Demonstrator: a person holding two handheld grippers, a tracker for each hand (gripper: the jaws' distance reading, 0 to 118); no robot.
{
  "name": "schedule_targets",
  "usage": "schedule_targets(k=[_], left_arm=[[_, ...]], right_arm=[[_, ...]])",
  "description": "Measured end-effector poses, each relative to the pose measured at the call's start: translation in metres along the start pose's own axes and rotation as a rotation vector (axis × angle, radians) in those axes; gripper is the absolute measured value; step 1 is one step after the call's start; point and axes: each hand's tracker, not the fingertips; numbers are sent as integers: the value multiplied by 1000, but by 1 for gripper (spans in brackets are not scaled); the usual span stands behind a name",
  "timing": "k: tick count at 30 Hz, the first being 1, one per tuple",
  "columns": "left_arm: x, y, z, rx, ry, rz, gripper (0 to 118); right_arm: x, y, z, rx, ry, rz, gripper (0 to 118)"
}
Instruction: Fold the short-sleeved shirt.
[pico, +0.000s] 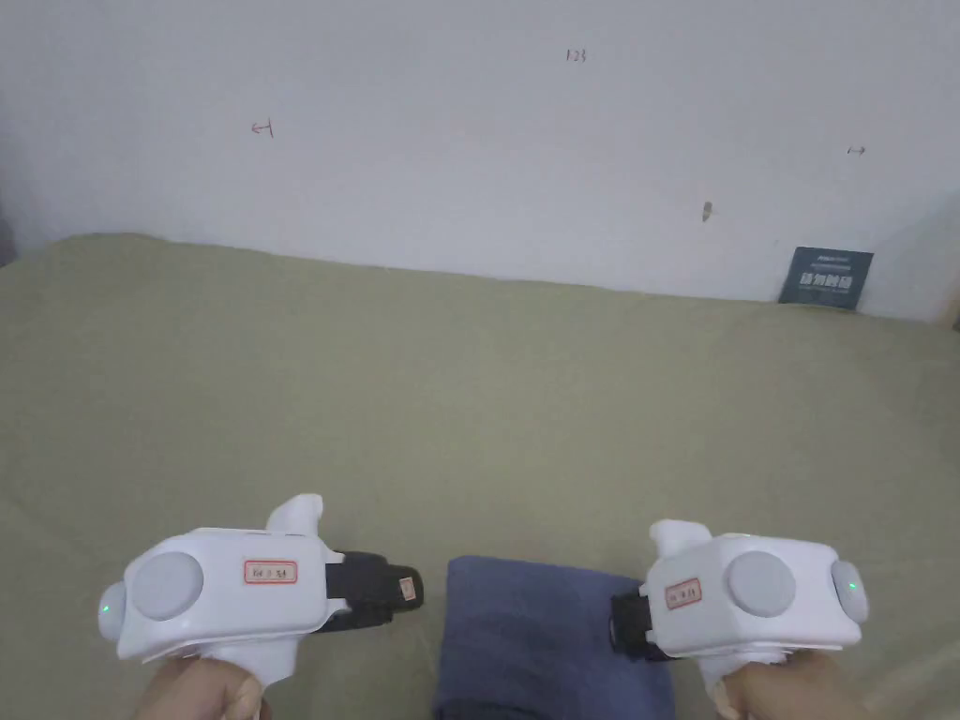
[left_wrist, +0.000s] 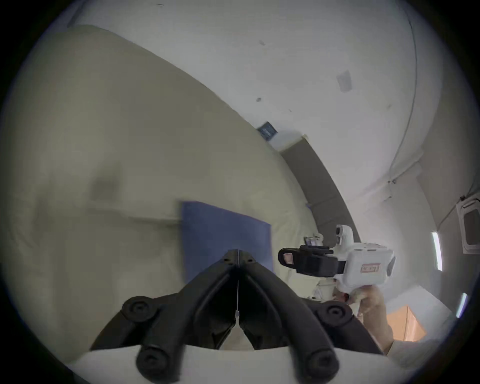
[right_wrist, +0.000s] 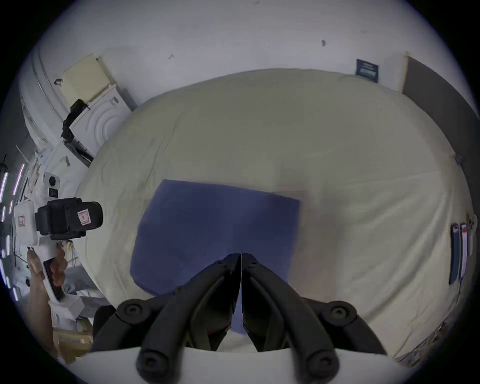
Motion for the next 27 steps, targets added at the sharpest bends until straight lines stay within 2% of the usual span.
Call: schedule_targets(k=[2,3,4,5,7,10,11,12,13,14,15,16,19,20,22,24,25,26,27], left_arm=[[-12,-2,6,3,8,30,2],[-19,-3,7,1,-13,60,2],[-25,-4,8,-1,-30,73,2],[-29,-6,7,2,-38,77,2],[-38,-9,4,-27,-73,93,2],[-51,-8,-10,-69,-123,150,2],[-53,-6,-15,-69,-122,166,2],[-54,-4,-22,-56,-114,182,13],[-56,-3,-29,-45,-119,205,43],[-58,-4,-35,-51,-131,227,84],[-60,-5,-43,-67,-172,258,118],[-63,-7,-50,-57,-266,300,118],[-62,-14,-80,-168,-287,381,118],[-62,-17,-90,-210,-264,385,118],[-48,-18,-100,-188,-343,307,118],[-38,-19,-111,-207,-316,284,115],[-35,-21,-119,-247,-308,266,105],[-33,-22,-119,-268,-265,246,105],[-31,-24,-121,-259,-175,194,100]], right_arm=[[1,6,-21,-76,-21,-8,7],[2,7,-34,-107,-105,8,7],[6,4,-45,-137,-133,0,7],[12,1,-53,-156,-105,-16,7],[18,-2,-50,-94,-57,-85,7],[18,-1,-45,-109,-60,-29,7],[19,-1,-46,-109,-59,-31,7],[20,-1,-46,-109,-56,-37,7],[20,-2,-46,-107,-53,-44,7],[20,-3,-45,-105,-51,-45,7],[21,-4,-45,-101,-47,-42,7],[22,-4,-44,-97,-42,-44,7],[25,-6,-43,-90,-29,-55,7],[25,-6,-43,-89,-26,-57,7],[24,-6,-42,-87,-25,-57,7],[22,-6,-42,-85,-30,-54,7],[21,-7,-42,-83,-34,-50,7],[20,-7,-42,-81,-39,-42,7],[20,-8,-42,-80,-41,-33,7]])
